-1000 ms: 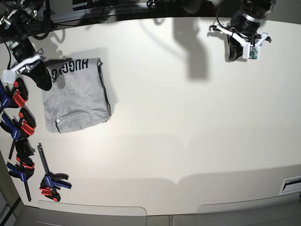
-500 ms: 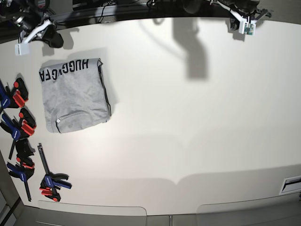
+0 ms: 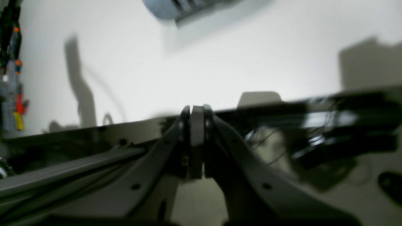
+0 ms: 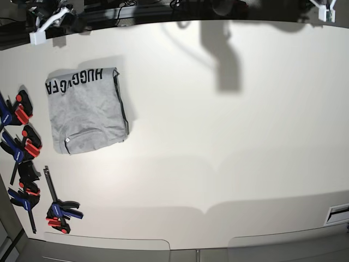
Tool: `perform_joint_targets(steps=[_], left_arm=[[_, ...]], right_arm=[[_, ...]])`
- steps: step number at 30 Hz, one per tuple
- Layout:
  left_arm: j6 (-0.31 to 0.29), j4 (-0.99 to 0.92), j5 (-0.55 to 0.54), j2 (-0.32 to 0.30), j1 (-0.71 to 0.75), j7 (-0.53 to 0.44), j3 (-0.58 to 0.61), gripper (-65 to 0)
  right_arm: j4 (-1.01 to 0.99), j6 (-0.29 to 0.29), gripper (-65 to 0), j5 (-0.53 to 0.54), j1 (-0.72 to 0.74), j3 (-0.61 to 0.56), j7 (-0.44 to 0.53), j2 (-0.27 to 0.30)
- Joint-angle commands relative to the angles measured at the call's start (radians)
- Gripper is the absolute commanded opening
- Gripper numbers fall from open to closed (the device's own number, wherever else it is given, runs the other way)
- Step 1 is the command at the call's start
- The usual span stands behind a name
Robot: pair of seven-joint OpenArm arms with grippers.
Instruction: Fold the T-shirt properly
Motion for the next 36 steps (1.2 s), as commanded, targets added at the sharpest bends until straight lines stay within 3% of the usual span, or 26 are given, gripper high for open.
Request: perform_joint_targets(steps=[1,8,13,20,25,31,36], left_arm=[[-0.023,-0.028,-0.046,-0.011,0.013,-0.004,-0.011,-65.0],[-0.072,-0.280,-0.183,-0.011,0.010,0.061,-0.011,-65.0],[-0.098,-0.422,-0.277,-0.011,0.007,0.061,-0.011,-65.0],[-0.206,-0.570,-0.318,-0.011,-0.067,0.060,-0.008,-65.0],[-0.224,-0.661,-0.299,-0.011,-0.134,0.001,0.034,-65.0],[-0.224,-0.776,-0.040,-0.010,-0.209,-0.246,0.193,-65.0],[-0.222,-0.858,0.164,-0.010,-0.277,-0.403,0.347,-65.0]], right_arm=[[-0.017,0.009,-65.0,0.007,-0.013,-0.015,0.012,0.011],[-0.277,0.009,-65.0,-0.011,-0.022,-0.226,0.044,0.011],[-0.447,0.009,-65.0,-0.052,-0.019,-0.393,0.138,0.011],[-0.586,0.009,-65.0,-0.397,-0.011,-0.604,0.518,0.011],[-0.622,0.009,-65.0,-0.623,0.032,-0.725,0.756,0.011],[-0.705,-0.298,-65.0,-0.814,0.119,-0.902,0.940,0.010],[-0.825,-0.444,-65.0,-0.819,0.235,-1.042,0.975,-0.013]])
